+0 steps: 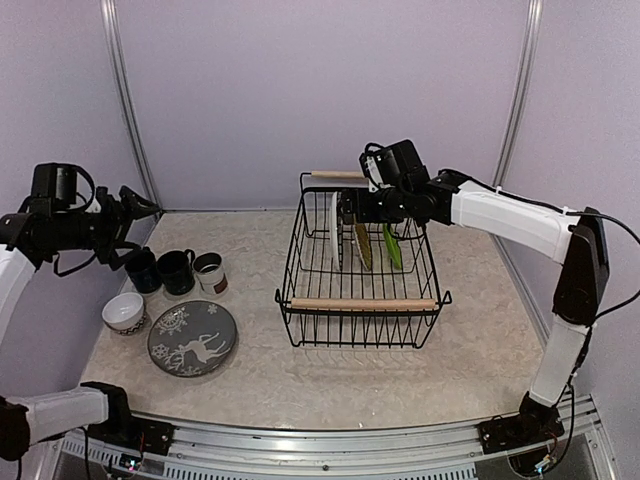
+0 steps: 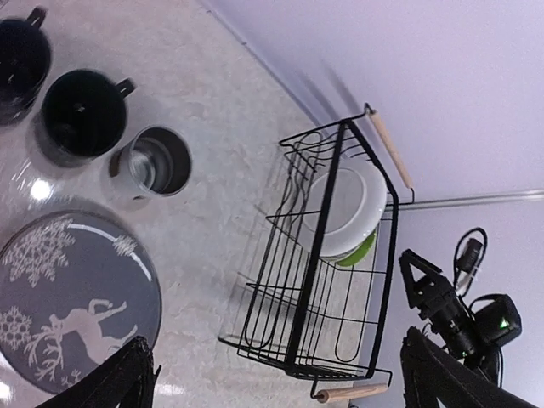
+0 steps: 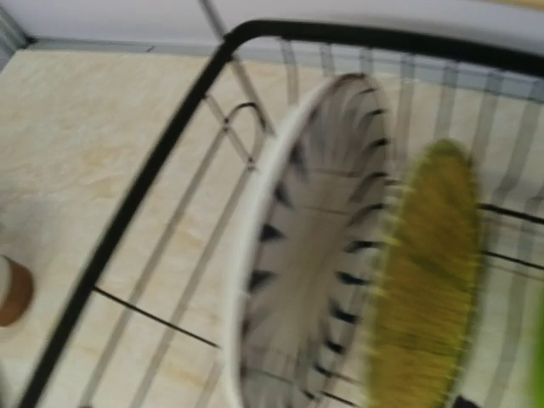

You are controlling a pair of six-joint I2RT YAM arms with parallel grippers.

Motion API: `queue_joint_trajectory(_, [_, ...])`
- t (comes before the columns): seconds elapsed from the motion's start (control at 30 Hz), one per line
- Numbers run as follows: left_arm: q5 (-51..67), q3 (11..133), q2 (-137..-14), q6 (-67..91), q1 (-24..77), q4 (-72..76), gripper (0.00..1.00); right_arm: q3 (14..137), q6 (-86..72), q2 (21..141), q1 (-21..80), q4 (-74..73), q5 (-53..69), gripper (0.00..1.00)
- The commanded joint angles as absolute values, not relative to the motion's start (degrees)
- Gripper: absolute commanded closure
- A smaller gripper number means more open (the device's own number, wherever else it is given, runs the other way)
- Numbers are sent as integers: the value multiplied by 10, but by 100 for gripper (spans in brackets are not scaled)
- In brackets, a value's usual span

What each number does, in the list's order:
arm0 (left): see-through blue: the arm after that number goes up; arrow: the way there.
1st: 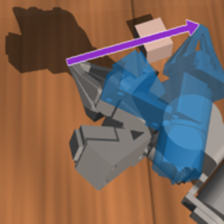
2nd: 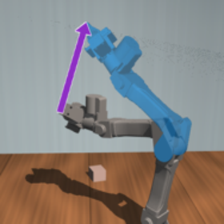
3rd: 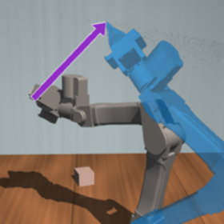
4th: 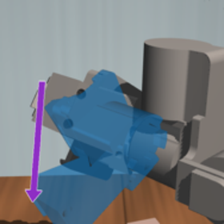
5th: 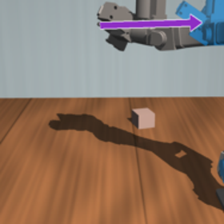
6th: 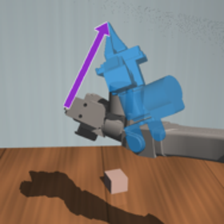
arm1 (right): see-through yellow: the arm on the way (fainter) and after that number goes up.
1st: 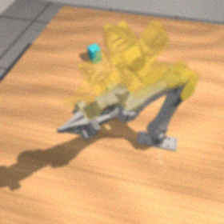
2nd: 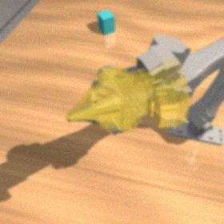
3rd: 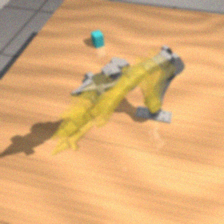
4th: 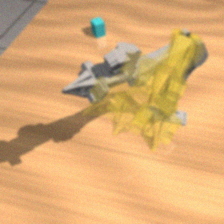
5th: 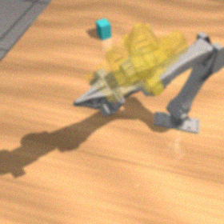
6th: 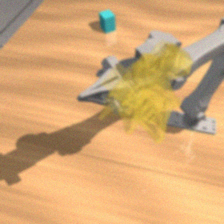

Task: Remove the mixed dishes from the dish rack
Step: Place the plate at the corner of the board, then grab the plate from the dish rack.

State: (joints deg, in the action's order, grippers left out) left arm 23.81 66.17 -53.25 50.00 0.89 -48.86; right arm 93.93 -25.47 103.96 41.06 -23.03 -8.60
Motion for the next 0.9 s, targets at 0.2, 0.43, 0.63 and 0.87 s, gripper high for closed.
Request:
queue_joint_trajectory(0.2, [239, 885, -713, 298, 118, -451, 5, 1068, -277, 1164, 412, -280, -39, 28])
queue_joint_trajectory(0.43, [176, 834, -726, 203, 163, -419, 6, 1123, -275, 1214, 420, -314, -101, 40])
queue_joint_trajectory(0.63, [122, 759, -692, 156, 196, -363, 7, 1139, -278, 1238, 424, -301, -122, 53])
queue_joint_trajectory(0.87, [90, 725, -677, 151, 198, -354, 7, 1167, -287, 1268, 427, -291, -122, 63])
